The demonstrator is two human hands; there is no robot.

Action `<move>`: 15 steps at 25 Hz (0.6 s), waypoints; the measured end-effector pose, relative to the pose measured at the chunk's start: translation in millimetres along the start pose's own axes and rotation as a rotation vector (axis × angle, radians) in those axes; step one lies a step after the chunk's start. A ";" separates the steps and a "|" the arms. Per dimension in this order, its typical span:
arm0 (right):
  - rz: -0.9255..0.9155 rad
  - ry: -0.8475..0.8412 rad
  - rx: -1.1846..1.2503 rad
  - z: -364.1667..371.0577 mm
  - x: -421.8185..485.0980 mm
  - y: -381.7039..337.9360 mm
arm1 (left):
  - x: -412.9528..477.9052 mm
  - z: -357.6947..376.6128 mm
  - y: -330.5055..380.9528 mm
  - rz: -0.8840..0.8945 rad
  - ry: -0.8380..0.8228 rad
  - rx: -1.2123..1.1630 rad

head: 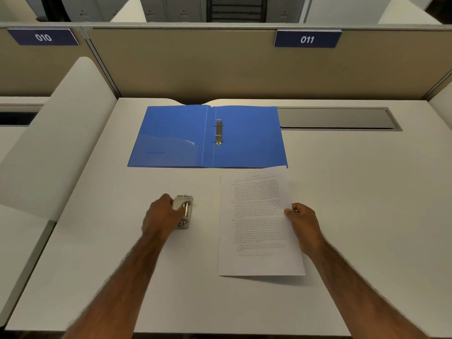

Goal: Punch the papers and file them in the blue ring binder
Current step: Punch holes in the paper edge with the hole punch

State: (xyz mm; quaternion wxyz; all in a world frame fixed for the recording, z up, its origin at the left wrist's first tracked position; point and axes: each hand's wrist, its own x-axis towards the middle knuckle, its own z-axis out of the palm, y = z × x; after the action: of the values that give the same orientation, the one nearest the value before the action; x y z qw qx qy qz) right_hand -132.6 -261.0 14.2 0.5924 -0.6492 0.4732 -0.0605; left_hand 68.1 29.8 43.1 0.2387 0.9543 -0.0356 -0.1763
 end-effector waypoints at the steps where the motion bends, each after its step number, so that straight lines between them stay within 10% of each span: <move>1: -0.001 -0.003 0.009 -1.6 -0.1 0.0 | -4.6 4.3 4.7 0.007 -0.026 -0.014; 15: 0.010 -0.035 0.060 -9.9 -4.0 0.8 | -4.5 29.6 13.7 -0.033 -0.141 -0.340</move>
State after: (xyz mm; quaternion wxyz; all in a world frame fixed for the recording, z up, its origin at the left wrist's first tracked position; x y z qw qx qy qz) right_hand -141.5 -265.3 18.4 0.6201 -0.6299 0.4638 -0.0602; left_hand 53.6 5.3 26.6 0.3905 0.8860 -0.0065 -0.2500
